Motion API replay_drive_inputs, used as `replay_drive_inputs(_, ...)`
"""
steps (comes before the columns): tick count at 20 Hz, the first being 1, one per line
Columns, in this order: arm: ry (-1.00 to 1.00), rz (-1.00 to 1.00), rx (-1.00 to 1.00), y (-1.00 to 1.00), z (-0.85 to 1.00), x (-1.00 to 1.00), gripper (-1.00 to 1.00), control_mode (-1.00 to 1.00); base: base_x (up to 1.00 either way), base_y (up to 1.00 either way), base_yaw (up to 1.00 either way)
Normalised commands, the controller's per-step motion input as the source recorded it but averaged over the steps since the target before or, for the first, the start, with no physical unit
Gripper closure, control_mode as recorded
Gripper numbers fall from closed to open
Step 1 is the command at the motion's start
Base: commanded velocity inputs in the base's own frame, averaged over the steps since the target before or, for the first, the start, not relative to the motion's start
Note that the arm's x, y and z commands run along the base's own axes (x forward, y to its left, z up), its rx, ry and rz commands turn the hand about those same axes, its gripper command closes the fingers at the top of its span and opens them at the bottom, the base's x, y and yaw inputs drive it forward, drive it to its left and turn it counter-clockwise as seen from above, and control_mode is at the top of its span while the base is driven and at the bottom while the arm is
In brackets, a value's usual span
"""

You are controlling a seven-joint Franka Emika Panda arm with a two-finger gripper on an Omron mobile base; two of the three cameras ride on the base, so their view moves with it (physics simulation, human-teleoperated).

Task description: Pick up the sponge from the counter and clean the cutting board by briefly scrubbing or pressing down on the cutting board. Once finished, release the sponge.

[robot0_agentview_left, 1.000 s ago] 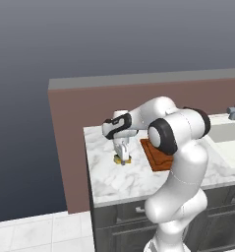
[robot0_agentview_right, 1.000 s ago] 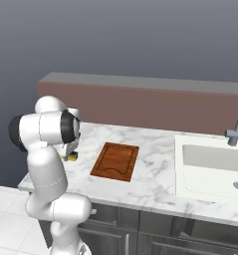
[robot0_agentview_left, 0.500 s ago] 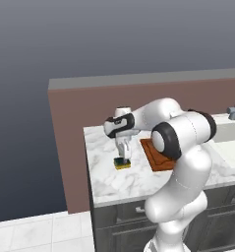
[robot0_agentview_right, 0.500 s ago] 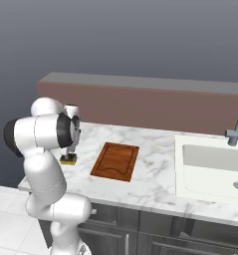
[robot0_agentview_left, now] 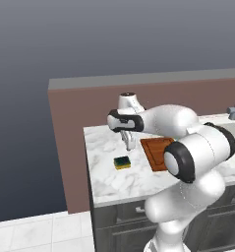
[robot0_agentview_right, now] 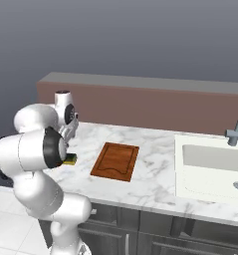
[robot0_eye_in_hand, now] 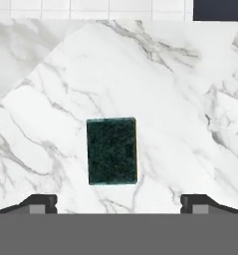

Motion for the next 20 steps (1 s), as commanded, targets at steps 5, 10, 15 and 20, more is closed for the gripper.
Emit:
replay_drive_inputs(5,-0.25,0.00,-0.02,0.00,0.53,-0.43,-1.00,-1.00,0.00,0.00,0.00)
replay_drive_inputs(10,-0.19,-0.06,0.00,-0.02,0.44,-0.66,-1.00,-1.00,0.00,0.00,0.00)
replay_drive_inputs(15,-0.10,-0.19,0.05,-0.09,0.41,-0.80,-1.00,-1.00,0.00,0.00,0.00)
replay_drive_inputs(20,-0.05,-0.27,0.06,-0.08,0.42,-0.74,-1.00,-1.00,0.00,0.00,0.00)
